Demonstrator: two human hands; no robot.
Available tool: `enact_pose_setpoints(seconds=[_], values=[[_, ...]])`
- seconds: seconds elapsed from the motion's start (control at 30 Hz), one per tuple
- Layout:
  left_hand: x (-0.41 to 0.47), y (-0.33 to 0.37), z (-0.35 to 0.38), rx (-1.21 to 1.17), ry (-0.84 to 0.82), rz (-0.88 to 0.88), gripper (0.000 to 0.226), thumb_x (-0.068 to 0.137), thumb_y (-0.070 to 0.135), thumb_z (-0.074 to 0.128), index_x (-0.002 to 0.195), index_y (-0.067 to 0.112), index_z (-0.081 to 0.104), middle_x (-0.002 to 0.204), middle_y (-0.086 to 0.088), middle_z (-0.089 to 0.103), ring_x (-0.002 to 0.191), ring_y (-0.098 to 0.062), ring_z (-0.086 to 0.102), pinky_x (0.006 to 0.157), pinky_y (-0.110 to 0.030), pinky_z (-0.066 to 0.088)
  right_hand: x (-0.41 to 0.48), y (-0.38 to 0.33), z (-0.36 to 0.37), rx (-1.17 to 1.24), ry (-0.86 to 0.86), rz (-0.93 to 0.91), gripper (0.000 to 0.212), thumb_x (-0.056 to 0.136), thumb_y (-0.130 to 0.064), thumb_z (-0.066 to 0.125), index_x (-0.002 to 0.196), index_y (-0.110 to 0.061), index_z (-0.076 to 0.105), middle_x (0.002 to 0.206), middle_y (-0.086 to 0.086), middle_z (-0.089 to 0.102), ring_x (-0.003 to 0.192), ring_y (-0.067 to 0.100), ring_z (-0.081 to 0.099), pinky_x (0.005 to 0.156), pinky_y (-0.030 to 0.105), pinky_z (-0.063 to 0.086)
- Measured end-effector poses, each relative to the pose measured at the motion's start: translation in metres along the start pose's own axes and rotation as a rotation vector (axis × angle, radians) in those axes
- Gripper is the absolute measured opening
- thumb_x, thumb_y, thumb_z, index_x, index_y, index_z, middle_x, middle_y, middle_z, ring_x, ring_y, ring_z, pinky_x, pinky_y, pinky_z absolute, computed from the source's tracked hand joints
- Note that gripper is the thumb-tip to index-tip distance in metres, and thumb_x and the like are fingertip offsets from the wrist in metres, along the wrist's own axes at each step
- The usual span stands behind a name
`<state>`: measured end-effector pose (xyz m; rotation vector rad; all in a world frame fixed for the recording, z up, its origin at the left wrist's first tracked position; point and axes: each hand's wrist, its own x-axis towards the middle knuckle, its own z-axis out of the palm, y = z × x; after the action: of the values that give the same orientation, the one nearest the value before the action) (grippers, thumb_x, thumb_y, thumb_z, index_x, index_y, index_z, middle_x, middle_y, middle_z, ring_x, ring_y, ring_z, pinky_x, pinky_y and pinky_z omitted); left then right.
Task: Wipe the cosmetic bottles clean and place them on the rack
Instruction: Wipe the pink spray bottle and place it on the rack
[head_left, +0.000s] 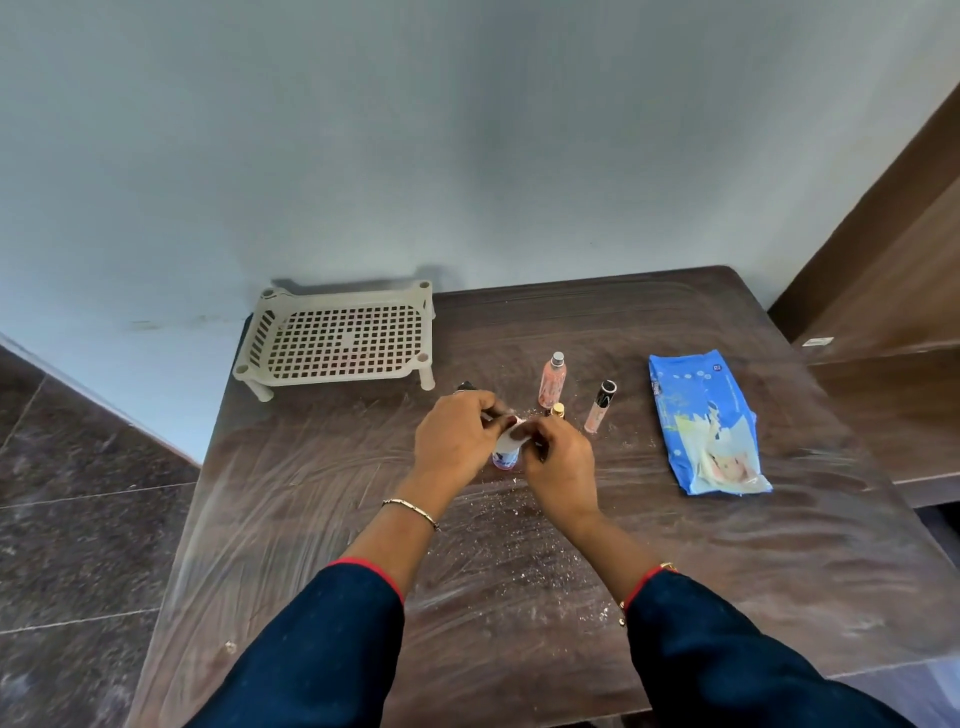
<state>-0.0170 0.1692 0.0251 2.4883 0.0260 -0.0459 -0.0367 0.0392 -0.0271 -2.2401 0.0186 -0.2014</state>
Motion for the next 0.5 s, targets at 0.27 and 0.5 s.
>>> enact_pose_setpoints(seconds=[0.27,0.5], values=[[0.007,-0.004,-0.001,0.007,-0.030,0.013,0.005,0.085,0.034,0.068,0.085,0.031,0.072,0.082,0.017,0.061,0.081,-0.007,0.061,0.072,-0.029,0.053,0.000,-0.013,0.003,0.238,0.063,0.210,0.015,0.086,-0.005,0.055,0.086,-0.016,0.066,0.077,-0.006,0.067,0.067,0.004,0.059,0.063,0.018,0.049],[0.012,-0.006,-0.006,-0.066,-0.120,-0.021,0.010,0.083,0.032,0.071,0.075,0.034,0.066,0.075,0.017,0.062,0.075,-0.004,0.058,0.070,-0.025,0.049,-0.010,-0.005,0.008,0.208,0.085,0.168,0.002,0.083,-0.016,0.069,0.081,-0.018,0.068,0.076,-0.009,0.070,0.073,0.001,0.065,0.072,0.025,0.056]])
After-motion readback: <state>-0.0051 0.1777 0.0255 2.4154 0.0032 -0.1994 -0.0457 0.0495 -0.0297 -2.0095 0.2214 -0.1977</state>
